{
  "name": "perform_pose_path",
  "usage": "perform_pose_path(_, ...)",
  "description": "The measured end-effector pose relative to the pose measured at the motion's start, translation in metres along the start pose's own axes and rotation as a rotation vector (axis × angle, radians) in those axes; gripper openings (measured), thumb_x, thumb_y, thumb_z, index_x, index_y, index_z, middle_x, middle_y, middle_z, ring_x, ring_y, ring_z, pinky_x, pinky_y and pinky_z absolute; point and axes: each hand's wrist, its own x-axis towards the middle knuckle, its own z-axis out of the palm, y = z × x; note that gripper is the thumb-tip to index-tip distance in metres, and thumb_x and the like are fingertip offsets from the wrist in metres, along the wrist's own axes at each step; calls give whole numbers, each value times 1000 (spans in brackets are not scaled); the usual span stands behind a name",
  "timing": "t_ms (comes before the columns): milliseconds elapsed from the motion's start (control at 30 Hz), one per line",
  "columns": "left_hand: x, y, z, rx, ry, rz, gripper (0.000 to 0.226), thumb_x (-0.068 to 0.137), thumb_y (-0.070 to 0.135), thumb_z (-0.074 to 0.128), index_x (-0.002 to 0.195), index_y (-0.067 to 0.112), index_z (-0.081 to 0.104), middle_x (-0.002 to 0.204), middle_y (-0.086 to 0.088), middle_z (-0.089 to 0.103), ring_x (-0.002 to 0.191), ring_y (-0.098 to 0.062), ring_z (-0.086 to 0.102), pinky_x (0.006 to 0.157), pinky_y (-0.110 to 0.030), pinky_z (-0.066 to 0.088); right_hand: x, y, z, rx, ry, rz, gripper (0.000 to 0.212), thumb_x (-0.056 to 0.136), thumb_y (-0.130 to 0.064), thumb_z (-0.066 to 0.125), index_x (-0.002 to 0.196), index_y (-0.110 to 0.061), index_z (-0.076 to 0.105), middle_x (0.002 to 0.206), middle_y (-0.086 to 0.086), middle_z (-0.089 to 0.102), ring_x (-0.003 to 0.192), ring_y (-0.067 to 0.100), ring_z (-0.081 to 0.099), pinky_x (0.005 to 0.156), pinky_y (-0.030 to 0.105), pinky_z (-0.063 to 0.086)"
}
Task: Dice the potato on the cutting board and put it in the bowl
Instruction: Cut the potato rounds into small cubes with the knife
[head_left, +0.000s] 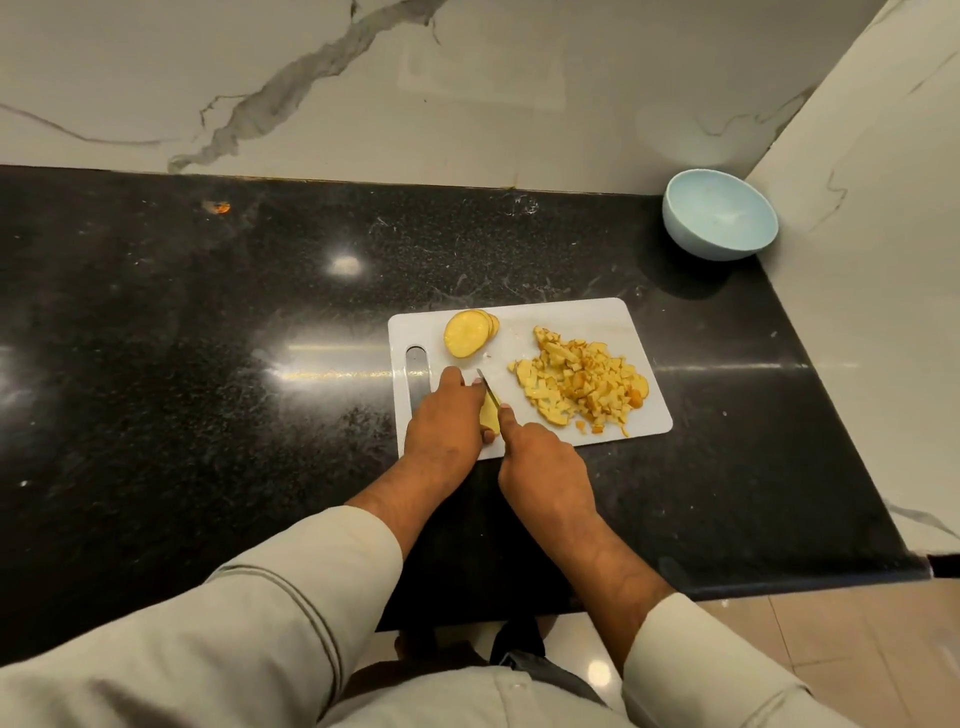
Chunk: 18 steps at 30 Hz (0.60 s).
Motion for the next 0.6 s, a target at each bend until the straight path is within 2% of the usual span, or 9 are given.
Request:
perform_pose_path(167,1,6,-4,-9,16,-32,25,94,25,58,114,12,53,112,-6,41,98,-32,56,75,-40,48,6,-3,-5,-41,-3,-32,61,93,-15,42,150,-20,21,110,9,55,93,31,61,64,35,35)
perform_pose_path(300,-1,10,-6,16,20,-58,21,97,26,52,112,12,50,113,-7,45,97,-33,57,74,-41,48,7,-4,-3,-42,-29,-35,64,93,-14,41,152,-21,16,112,9,54,94,31,60,65,36,36)
perform_pose_path(400,-2,12,-6,95,4,-52,27,96,28,51,120,15,51,115,-6,41,95,-33,56,66,-37,42,4,-3,0,-45,-22,-32,64,93,-14,40,152,-20,14,108,8,55,91,30,61,64,36,36)
perform_pose_path(533,-1,11,-4,161,-25,-59,41,94,30,55,132,21,48,119,-5,36,93,-30,56,63,-34,39,-8,-3,5,-5,-37,-45,66,92,-14,41,151,-21,13,89,4,48,84,30,61,62,37,36)
perform_pose_path(600,-1,9,-2,176,-28,-54,48,92,32,60,136,22,45,120,-5,35,94,-30,56,63,-33,39,-14,0,7,2,-51,-44,68,91,-13,41,152,-22,13,93,6,51,85,31,61,63,37,36)
